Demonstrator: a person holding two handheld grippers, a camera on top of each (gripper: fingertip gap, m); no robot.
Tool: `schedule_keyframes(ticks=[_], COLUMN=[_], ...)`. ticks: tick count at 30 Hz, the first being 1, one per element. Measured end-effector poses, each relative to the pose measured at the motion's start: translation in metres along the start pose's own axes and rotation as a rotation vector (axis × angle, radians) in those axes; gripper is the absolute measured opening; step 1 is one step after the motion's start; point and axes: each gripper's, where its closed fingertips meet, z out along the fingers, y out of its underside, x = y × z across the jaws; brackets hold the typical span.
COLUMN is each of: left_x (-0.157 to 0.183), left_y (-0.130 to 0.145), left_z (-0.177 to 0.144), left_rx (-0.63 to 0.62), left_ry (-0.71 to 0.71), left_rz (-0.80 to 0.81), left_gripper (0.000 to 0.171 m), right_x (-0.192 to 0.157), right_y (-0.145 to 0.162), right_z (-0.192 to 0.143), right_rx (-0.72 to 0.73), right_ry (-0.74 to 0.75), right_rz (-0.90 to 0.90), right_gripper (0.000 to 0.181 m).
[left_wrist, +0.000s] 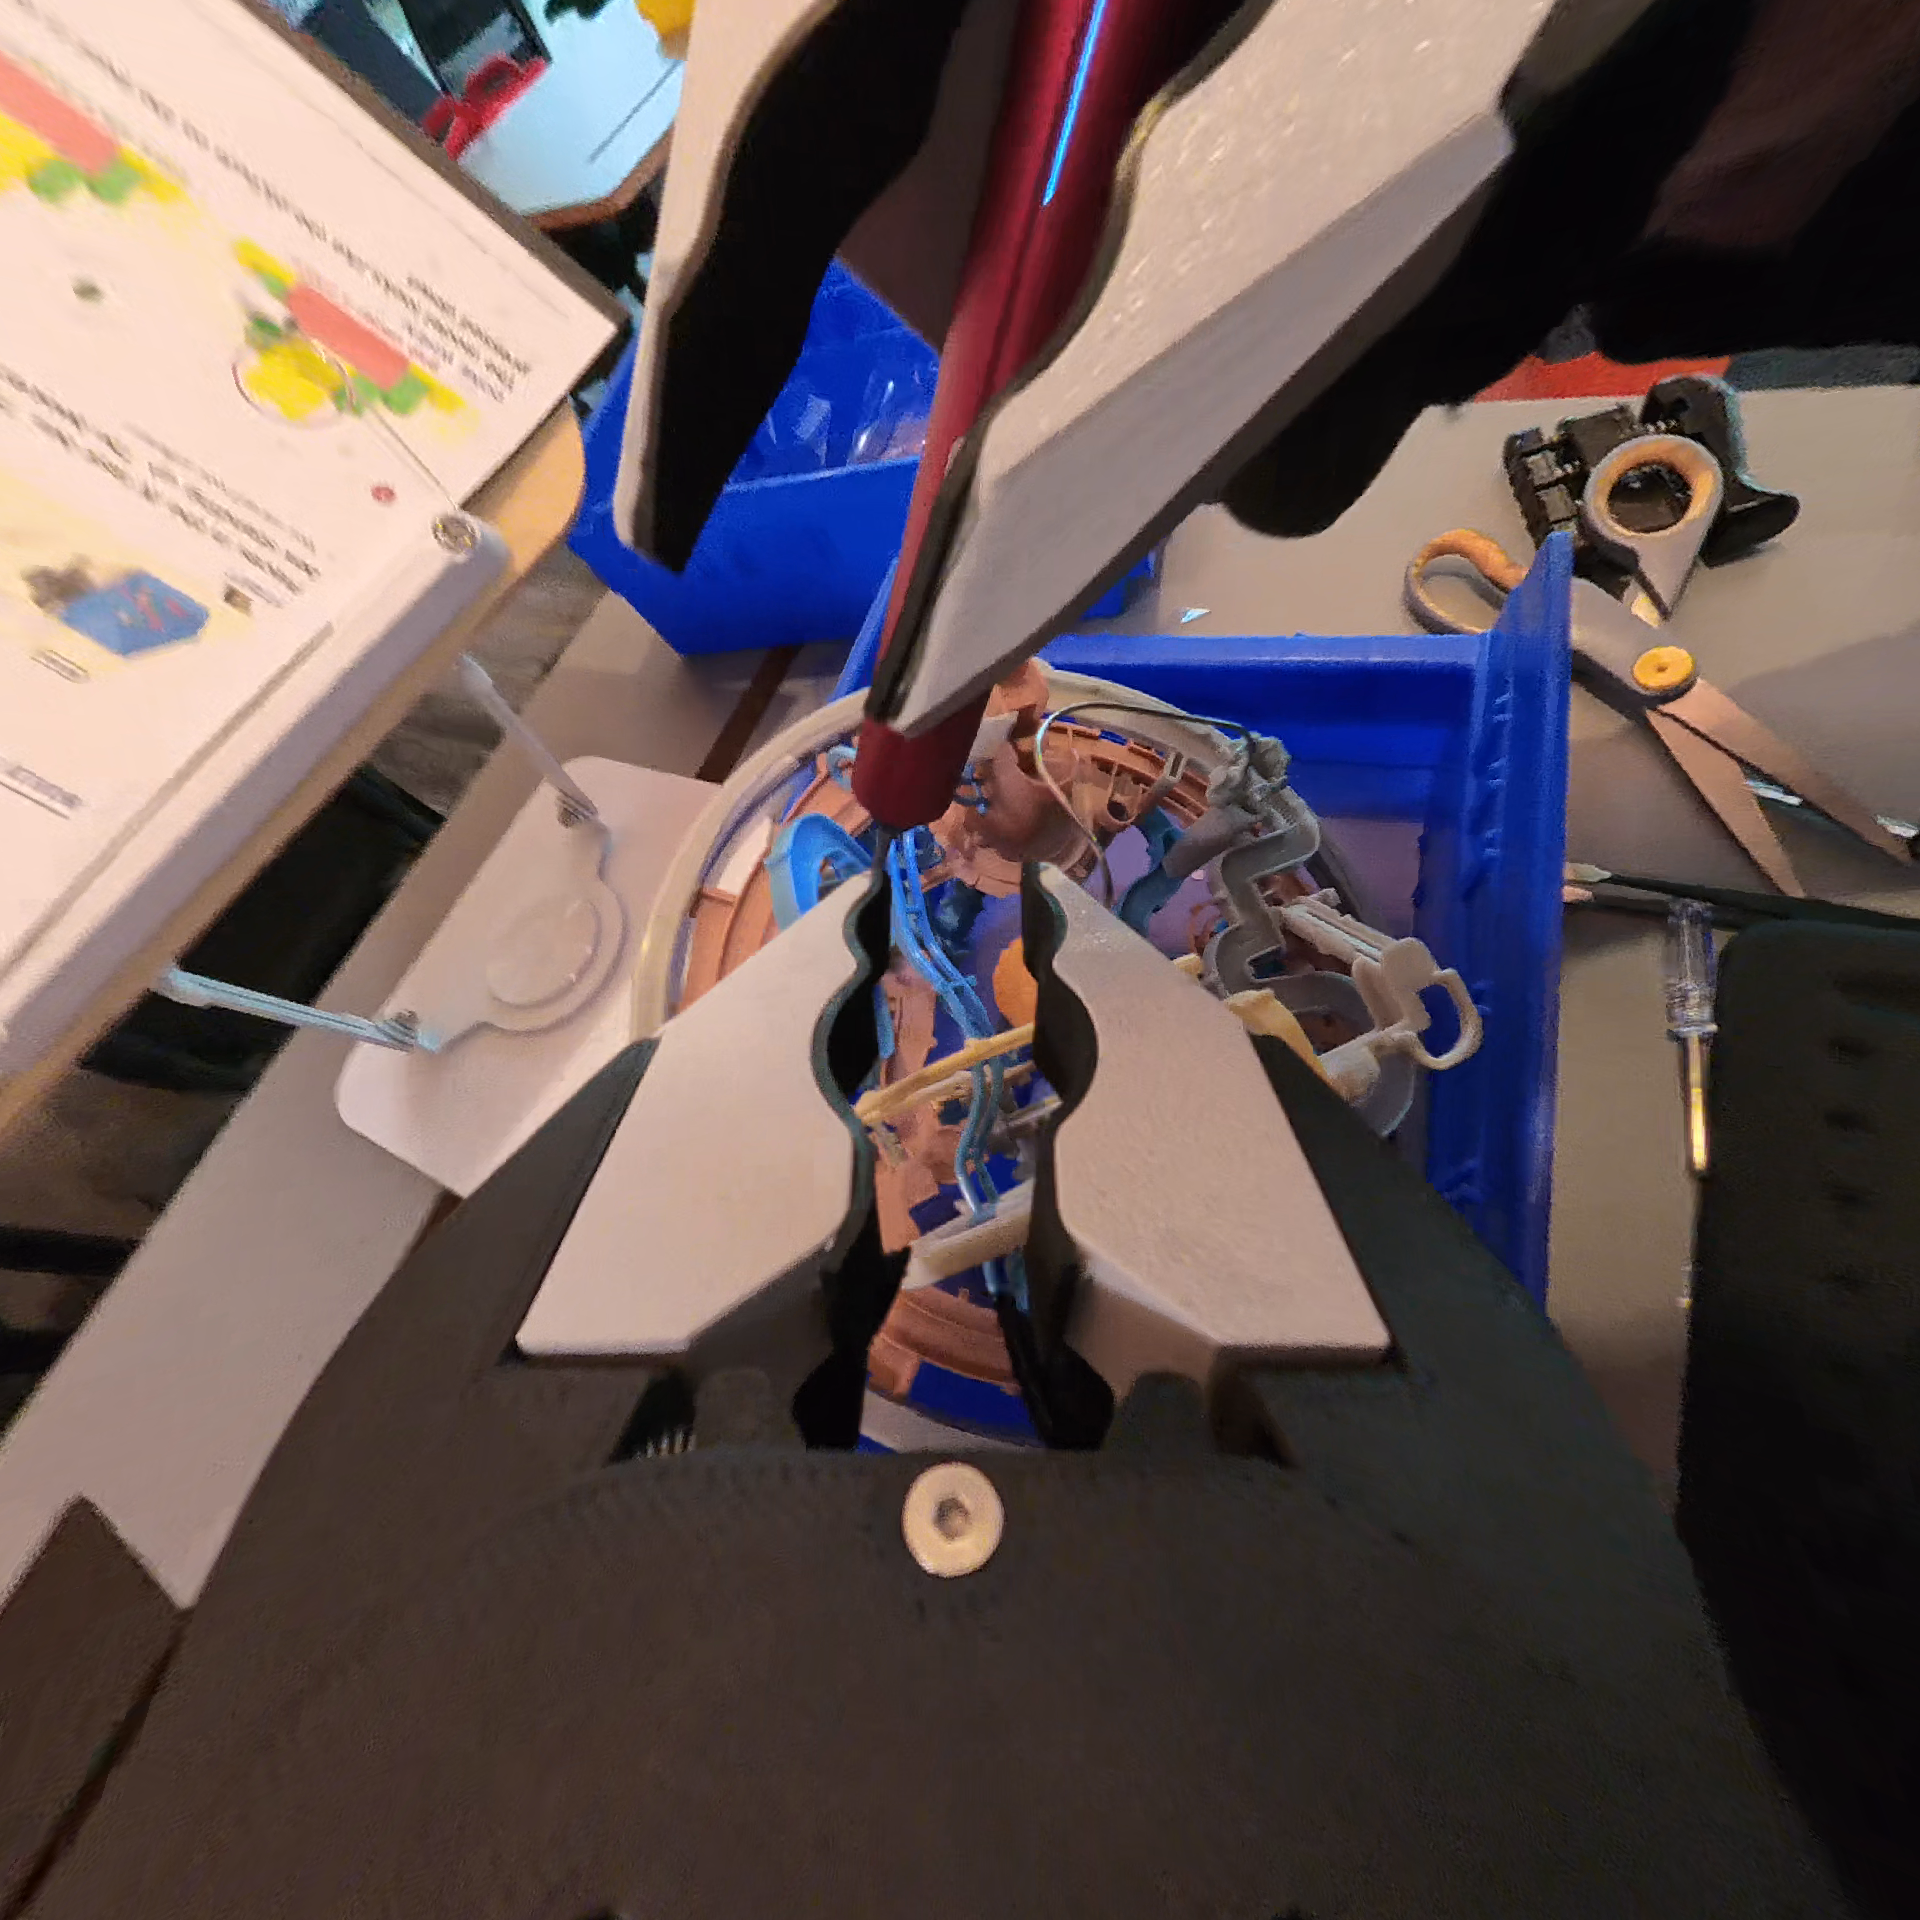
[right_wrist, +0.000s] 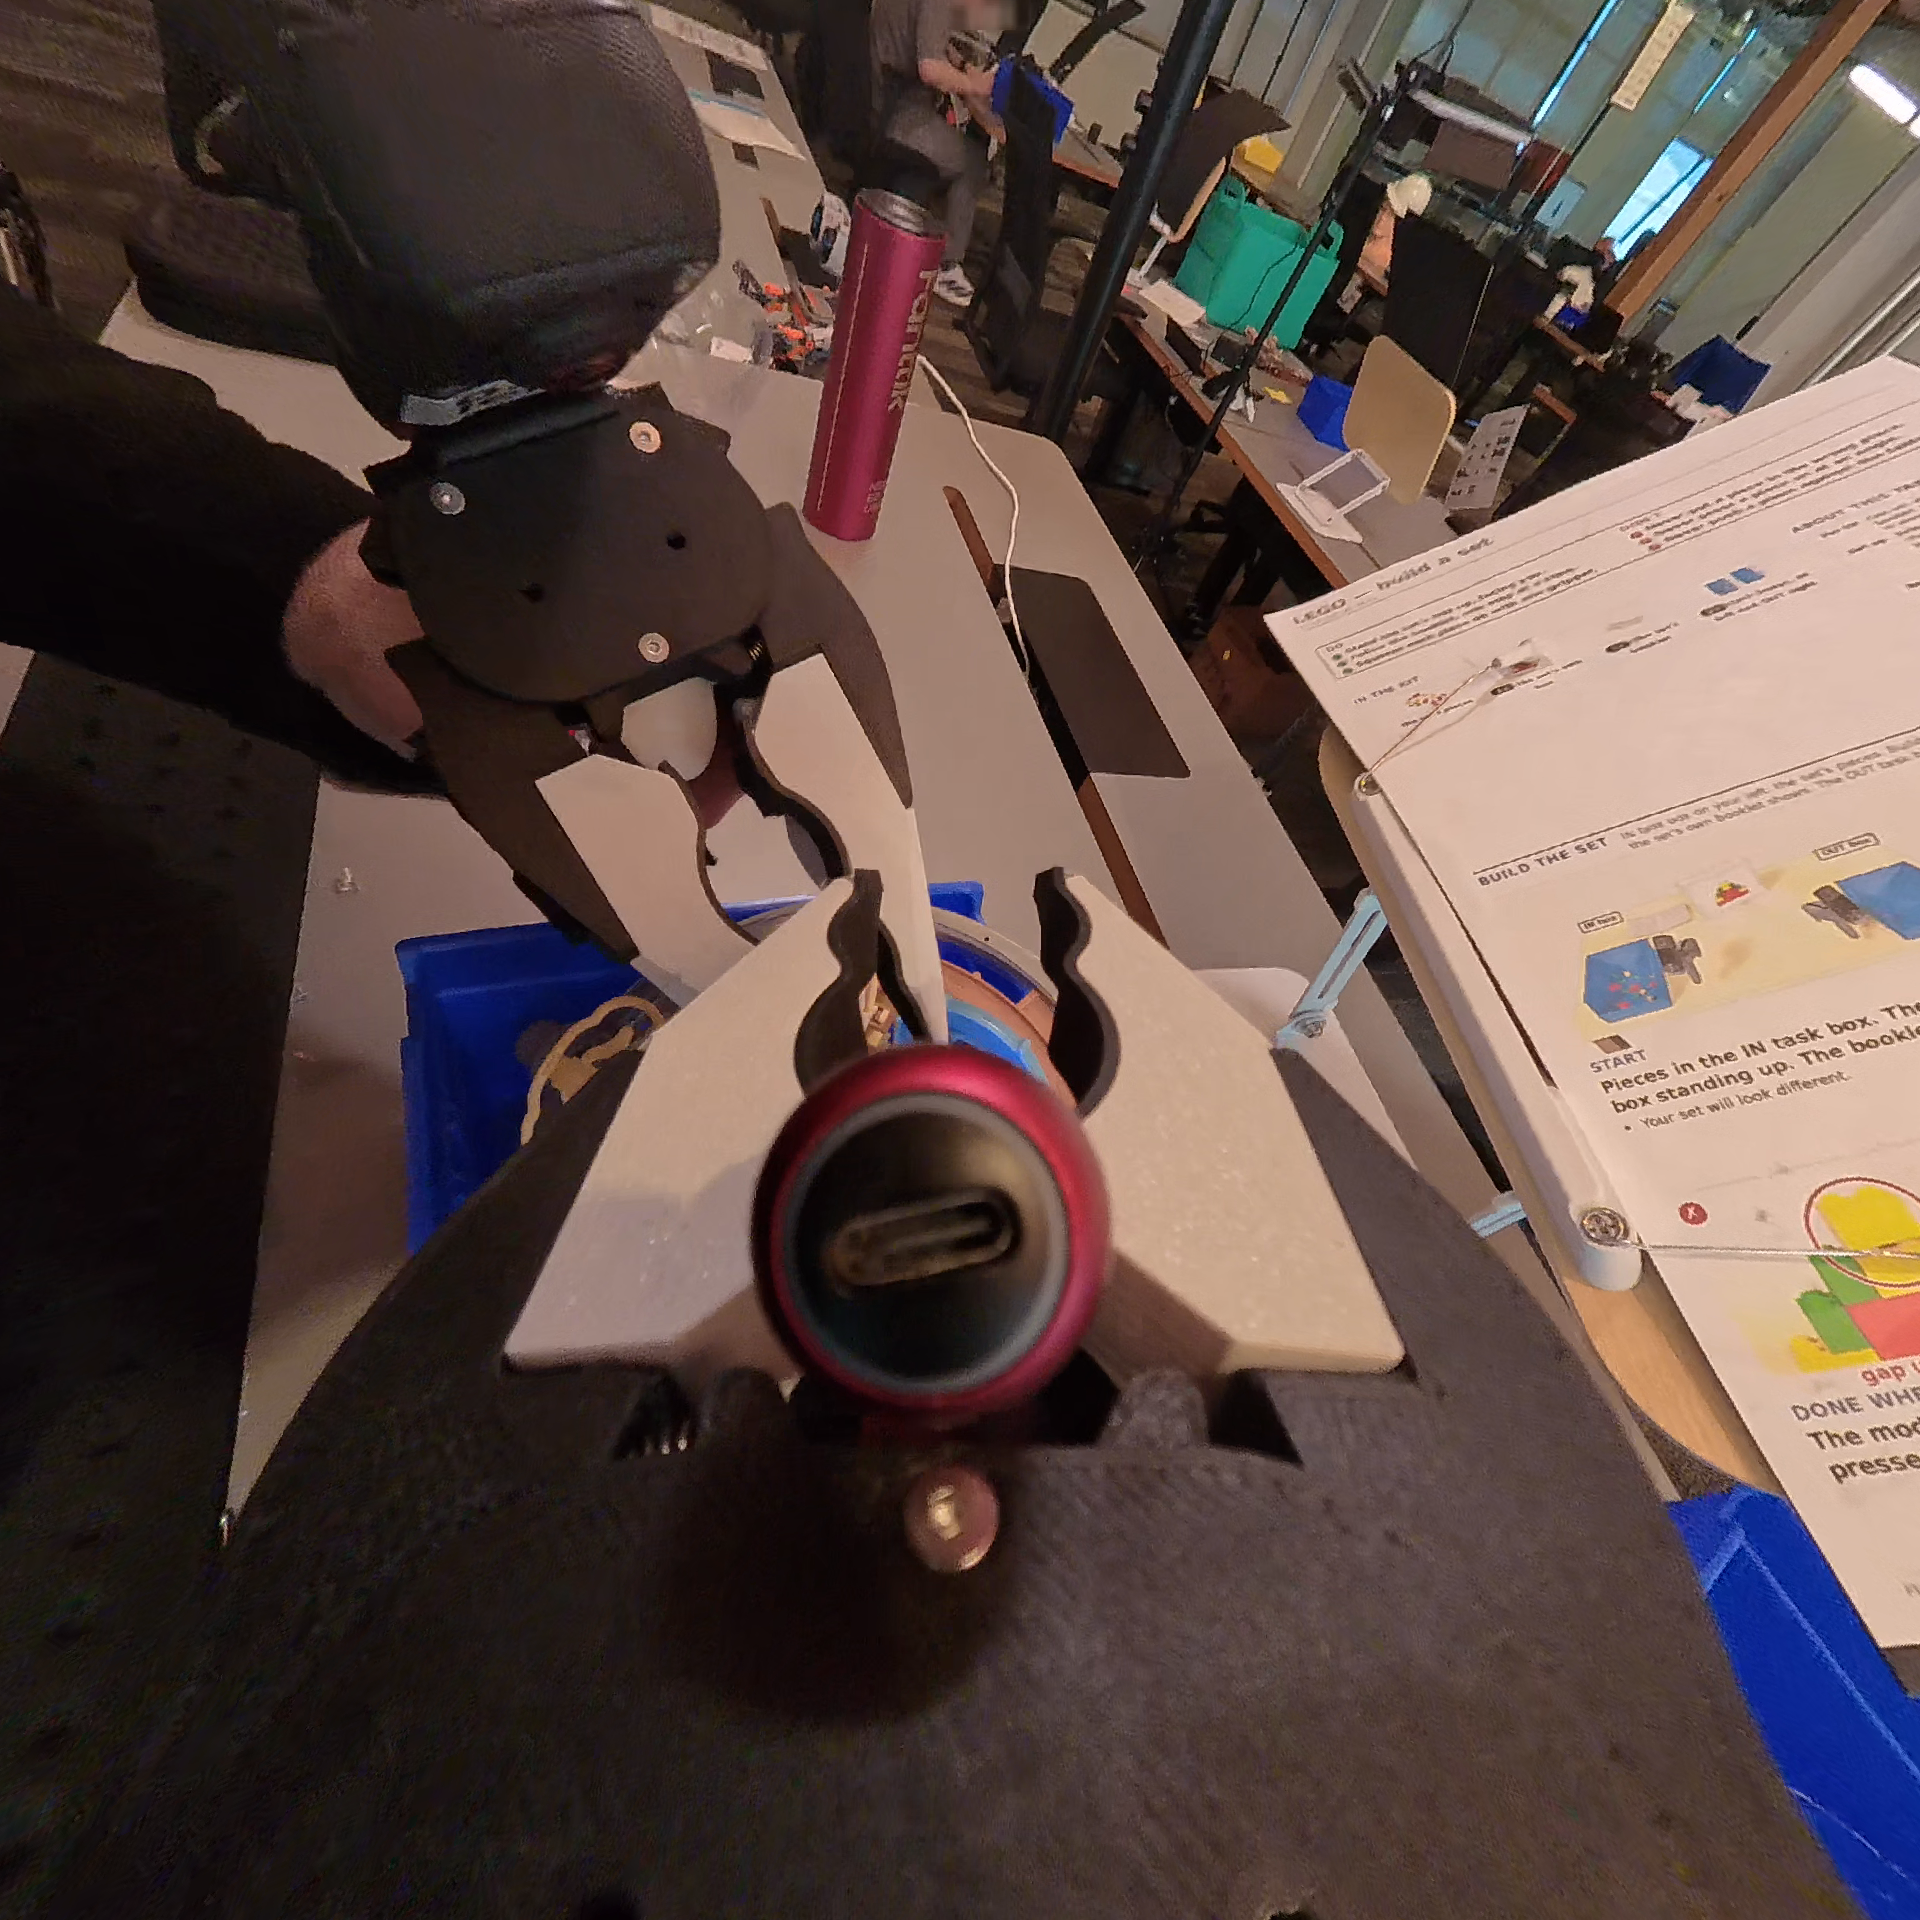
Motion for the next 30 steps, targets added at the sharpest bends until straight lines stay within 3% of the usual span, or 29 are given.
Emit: schedule_keyframes(ticks=[4,8,30], left_x=[0.005,0.01,0.01], left_y=[0.018,0.015,0.006], left_z=[0.011,0.014,0.025], left_rx=[-0.082,-0.092,-0.089], left_ry=[0.065,0.119,0.133], left_rz=[-0.137,-0.179,-0.11], left_gripper=[0.032,0.035,0.03], right_x=[0.004,0.009,0.017], right_y=[0.001,0.008,0.023], right_z=[-0.001,0.0,-0.001], right_rx=[-0.013,-0.038,-0.188], right_ry=[-0.023,-0.033,-0.101], right_rz=[0.019,0.05,0.133], right_gripper=[0.031,0.031,0.03])
